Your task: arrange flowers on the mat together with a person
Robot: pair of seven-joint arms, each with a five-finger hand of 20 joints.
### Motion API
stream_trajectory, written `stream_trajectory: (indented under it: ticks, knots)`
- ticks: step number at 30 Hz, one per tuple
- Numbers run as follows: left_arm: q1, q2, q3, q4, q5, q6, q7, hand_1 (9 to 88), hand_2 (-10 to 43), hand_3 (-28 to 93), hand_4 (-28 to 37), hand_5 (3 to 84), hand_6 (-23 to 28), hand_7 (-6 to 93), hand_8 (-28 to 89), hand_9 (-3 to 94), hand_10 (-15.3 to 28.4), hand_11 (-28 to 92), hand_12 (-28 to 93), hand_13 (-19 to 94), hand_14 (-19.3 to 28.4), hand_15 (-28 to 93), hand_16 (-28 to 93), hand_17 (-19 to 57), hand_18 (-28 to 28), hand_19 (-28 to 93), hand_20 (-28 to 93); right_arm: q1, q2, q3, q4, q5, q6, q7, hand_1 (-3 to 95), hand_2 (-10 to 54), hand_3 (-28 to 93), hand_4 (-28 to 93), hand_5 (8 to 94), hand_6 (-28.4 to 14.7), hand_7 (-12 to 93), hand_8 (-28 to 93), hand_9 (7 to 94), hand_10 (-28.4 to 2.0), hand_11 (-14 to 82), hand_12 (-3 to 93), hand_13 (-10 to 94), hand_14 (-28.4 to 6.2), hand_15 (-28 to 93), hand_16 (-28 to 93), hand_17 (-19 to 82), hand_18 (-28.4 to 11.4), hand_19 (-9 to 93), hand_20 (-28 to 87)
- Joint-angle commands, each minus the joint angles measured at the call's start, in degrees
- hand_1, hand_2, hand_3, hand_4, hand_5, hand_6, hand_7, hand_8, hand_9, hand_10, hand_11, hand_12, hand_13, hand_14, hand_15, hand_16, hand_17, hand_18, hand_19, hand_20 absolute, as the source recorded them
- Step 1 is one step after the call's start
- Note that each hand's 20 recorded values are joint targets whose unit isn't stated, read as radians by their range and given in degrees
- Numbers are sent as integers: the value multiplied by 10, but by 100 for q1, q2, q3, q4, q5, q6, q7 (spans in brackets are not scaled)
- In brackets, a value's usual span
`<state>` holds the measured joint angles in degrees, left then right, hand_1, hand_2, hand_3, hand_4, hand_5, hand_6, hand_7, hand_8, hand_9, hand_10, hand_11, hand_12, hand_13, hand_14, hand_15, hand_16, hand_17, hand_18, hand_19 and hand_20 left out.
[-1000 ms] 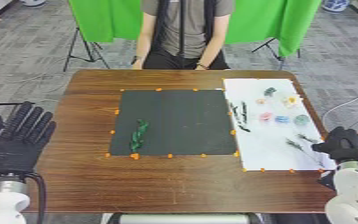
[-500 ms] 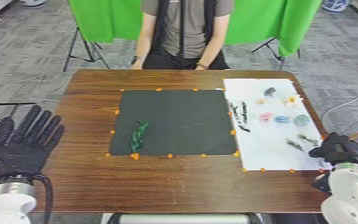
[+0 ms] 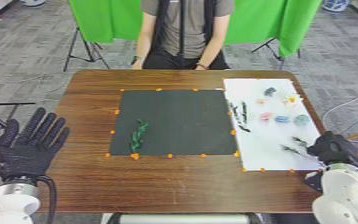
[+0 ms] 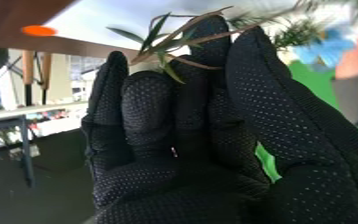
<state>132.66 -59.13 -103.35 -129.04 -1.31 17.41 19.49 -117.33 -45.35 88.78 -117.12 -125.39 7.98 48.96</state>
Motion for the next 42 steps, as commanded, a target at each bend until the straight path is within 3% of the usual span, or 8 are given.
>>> stream_trajectory:
  ticks: [1, 12, 16, 21, 24, 28, 32, 42]
  knots:
    - [16, 14, 71, 91, -14, -1, -86, 224, 171, 742, -283, 455, 86, 112, -91, 366, 146, 166, 66, 239, 150, 280, -78, -72, 123, 335, 95, 493, 290, -477, -408, 466, 541, -251, 513, -36, 706, -279, 698, -15, 408, 39, 601, -138, 524, 634, 486, -166, 758, 494, 219, -209, 716, 352]
    - [-103, 90, 226, 130, 97, -14, -173, 224, 169, 742, -283, 454, 85, 114, -92, 366, 144, 167, 66, 241, 150, 282, -77, -72, 124, 334, 97, 2544, -161, -2553, -188, 407, 585, -889, 506, -41, 719, -269, 698, -15, 409, 49, 605, -137, 518, 641, 486, -166, 757, 497, 218, -209, 718, 349]
    - [-176, 108, 304, 146, 57, 30, -188, 224, 169, 742, -283, 454, 85, 114, -92, 367, 144, 167, 66, 240, 150, 280, -78, -71, 124, 333, 98, 3205, -501, -3202, 19, 467, 390, -1067, 492, -55, 725, -245, 692, -12, 428, 75, 607, -138, 522, 645, 486, -168, 759, 500, 213, -211, 717, 348]
    - [-260, 126, 403, 188, 89, 80, -280, 225, 169, 741, -283, 454, 84, 115, -92, 367, 144, 167, 66, 240, 150, 280, -77, -71, 124, 332, 98, 3767, -964, -3964, 596, 495, 880, -1418, 490, -68, 725, -242, 687, -11, 437, 88, 605, -139, 528, 638, 486, -169, 761, 500, 207, -212, 714, 348]
    - [-418, 102, 522, 259, 30, 126, -237, 226, 168, 741, -283, 456, 83, 117, -92, 367, 143, 168, 66, 240, 151, 281, -77, -71, 124, 332, 98, 3961, -1241, -4305, 931, 478, 985, -1556, 490, -73, 727, -242, 685, -9, 457, 77, 605, -137, 538, 628, 487, -168, 763, 498, 207, -211, 713, 348]
    - [-530, 120, 660, 302, 39, 119, -331, 226, 167, 741, -283, 458, 81, 117, -93, 369, 143, 170, 66, 240, 150, 282, -77, -71, 124, 333, 98, 4066, -1536, -4520, 1148, 628, 730, -1589, 491, -79, 730, -245, 685, -10, 458, 72, 607, -136, 537, 626, 489, -165, 763, 497, 205, -209, 710, 348]
    - [-596, 143, 739, 328, 282, 200, -431, 226, 167, 742, -283, 459, 83, 117, -93, 368, 143, 170, 66, 241, 151, 284, -77, -71, 124, 333, 98, 4183, -1707, -4767, 1346, 466, 664, -1473, 491, -83, 732, -245, 684, -9, 460, 71, 607, -135, 534, 623, 491, -165, 763, 496, 203, -209, 710, 349]
    - [-581, 115, 785, 371, 205, 149, -401, 229, 163, 744, -283, 461, 81, 119, -93, 369, 140, 171, 66, 242, 150, 287, -78, -71, 124, 333, 98, 4092, -1846, -5071, 1557, 424, 421, -1326, 492, -92, 736, -243, 686, -10, 458, 70, 610, -136, 531, 616, 496, -167, 764, 494, 204, -214, 716, 356]
